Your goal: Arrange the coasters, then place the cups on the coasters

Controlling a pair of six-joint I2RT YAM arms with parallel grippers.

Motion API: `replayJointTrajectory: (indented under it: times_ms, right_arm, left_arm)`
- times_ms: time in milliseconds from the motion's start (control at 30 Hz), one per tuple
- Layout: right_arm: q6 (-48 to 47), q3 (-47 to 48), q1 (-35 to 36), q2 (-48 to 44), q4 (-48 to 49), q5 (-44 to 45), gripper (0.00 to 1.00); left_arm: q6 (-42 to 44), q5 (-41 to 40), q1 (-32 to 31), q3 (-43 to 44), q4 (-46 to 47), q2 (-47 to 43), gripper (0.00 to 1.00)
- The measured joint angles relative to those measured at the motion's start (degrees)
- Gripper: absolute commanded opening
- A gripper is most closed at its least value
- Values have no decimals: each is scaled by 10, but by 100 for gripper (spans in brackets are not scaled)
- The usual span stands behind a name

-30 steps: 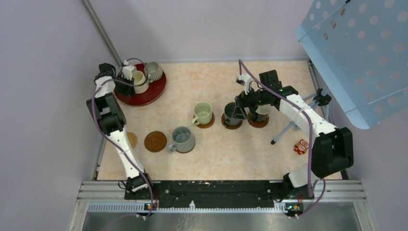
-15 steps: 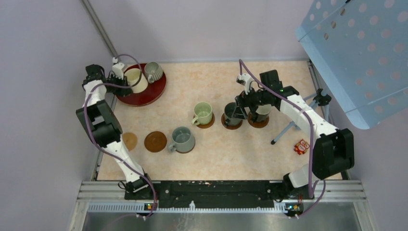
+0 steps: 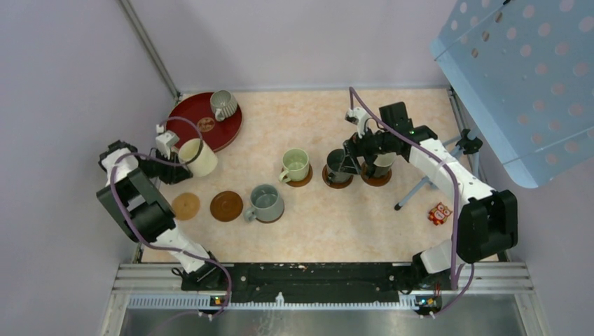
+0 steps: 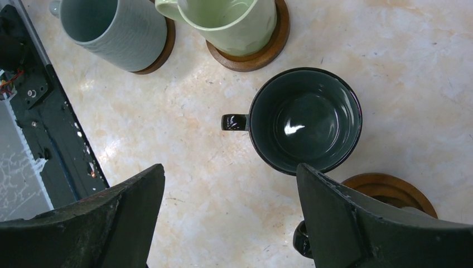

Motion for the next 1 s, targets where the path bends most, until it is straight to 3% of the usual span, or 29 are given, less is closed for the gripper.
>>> replayJointTrajectory:
  times_ms: [433, 800, 1000]
  right_arm:
    - [0, 0, 0, -11, 0, 3, 87]
    - [0, 0, 0, -24, 0, 5, 87]
    - [1, 0, 0, -26, 0, 4, 87]
  left_arm:
    - [167, -5, 24, -244, -37, -230, 0]
    - [214, -51, 24, -373, -29, -347, 0]
    - [204, -76, 24, -405, -2, -364, 0]
